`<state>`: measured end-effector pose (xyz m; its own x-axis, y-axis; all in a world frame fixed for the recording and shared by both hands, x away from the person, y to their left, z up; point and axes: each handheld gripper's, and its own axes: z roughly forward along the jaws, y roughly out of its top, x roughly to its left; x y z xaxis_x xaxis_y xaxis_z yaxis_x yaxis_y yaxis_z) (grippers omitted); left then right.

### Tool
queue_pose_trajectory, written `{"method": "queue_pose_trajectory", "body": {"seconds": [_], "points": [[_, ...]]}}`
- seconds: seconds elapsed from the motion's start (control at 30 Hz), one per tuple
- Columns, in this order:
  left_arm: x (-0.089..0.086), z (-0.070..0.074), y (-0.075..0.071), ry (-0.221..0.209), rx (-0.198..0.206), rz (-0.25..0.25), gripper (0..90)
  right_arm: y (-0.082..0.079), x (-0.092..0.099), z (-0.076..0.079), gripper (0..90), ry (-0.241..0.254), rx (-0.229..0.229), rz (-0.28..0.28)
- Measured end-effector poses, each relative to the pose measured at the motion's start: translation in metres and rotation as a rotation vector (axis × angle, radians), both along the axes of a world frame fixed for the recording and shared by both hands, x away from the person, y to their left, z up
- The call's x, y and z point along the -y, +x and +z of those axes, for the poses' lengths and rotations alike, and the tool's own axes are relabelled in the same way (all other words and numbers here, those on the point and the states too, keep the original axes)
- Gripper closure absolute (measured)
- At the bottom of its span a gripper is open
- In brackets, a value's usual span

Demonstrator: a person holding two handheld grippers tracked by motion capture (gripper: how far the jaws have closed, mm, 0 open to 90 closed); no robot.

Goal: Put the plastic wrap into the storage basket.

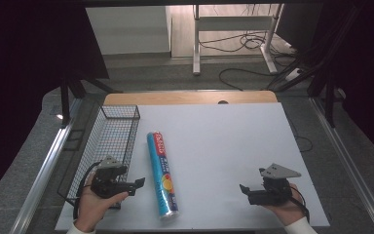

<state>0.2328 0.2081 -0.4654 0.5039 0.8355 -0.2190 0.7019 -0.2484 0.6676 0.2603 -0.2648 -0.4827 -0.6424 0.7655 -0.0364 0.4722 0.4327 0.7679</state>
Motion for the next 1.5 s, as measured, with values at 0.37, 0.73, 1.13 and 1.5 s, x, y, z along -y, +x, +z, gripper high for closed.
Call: {"method": "queue_pose_trajectory", "body": {"seconds": [0.37, 0.73, 1.13, 1.5], "points": [[-0.0022, 0.0015, -0.0012, -0.001, 0.001, 0.009, 17.1, 0.001, 0.0016, -0.0012, 10.1, -0.006, 0.003, -0.009], [-0.0037, 0.003, -0.0021, -0.004, 0.006, 0.012, 17.1, 0.0015, 0.0016, -0.0037, 10.1, -0.025, 0.003, -0.012], [-0.0039, 0.0048, -0.0022, -0.003, 0.004, 0.022, 16.9, 0.0002, 0.0005, -0.0043, 10.1, -0.039, 0.022, -0.022], [-0.0031, 0.0062, -0.0026, -0.004, 0.002, 0.022, 17.0, -0.001, -0.0014, -0.0059, 10.1, -0.055, 0.033, -0.021]]}}
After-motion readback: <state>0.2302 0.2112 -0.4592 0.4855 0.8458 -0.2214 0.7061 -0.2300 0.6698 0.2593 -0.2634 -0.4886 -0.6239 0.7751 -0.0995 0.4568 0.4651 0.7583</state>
